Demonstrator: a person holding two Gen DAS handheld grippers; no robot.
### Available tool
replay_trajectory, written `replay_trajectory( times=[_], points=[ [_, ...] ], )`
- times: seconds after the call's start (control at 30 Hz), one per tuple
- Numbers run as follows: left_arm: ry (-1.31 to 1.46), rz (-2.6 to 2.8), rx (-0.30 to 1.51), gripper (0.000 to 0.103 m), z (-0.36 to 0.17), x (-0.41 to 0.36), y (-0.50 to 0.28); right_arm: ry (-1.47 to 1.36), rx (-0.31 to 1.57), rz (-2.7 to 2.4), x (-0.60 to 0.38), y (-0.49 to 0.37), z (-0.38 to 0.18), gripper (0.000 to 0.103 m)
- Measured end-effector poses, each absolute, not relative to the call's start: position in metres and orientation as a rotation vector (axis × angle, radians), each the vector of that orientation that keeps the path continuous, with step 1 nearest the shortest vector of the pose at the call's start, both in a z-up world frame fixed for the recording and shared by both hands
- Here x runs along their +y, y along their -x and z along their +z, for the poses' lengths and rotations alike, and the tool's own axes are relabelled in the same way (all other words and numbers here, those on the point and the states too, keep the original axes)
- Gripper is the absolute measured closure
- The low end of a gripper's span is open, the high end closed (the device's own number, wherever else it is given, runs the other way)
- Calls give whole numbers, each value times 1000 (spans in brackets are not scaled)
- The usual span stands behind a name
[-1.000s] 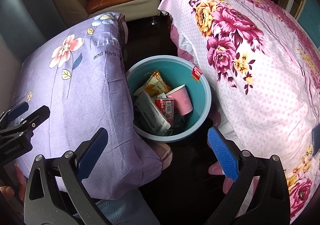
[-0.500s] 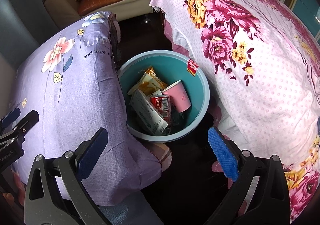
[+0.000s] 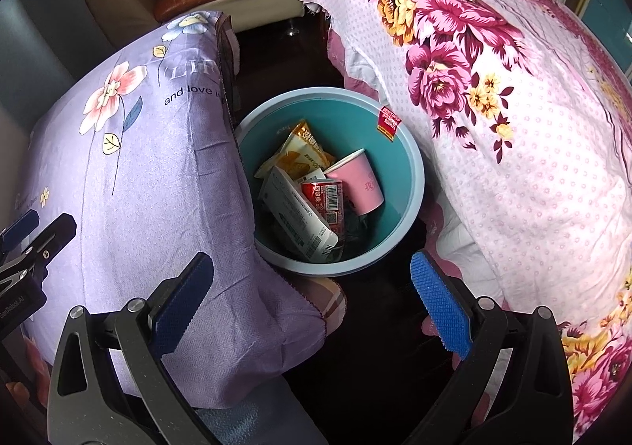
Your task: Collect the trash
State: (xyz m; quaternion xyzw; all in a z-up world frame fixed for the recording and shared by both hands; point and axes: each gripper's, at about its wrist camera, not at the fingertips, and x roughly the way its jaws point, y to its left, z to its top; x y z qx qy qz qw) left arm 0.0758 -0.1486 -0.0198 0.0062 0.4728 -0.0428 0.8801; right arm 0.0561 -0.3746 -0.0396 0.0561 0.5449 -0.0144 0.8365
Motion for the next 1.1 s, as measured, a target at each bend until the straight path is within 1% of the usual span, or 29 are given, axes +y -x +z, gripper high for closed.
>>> replay_trajectory(
  times=[1.1],
  points=[
    [1,-91,965,4,-14,-134,-60,-88,1131,-70,-359,-41,-20,7]
  ],
)
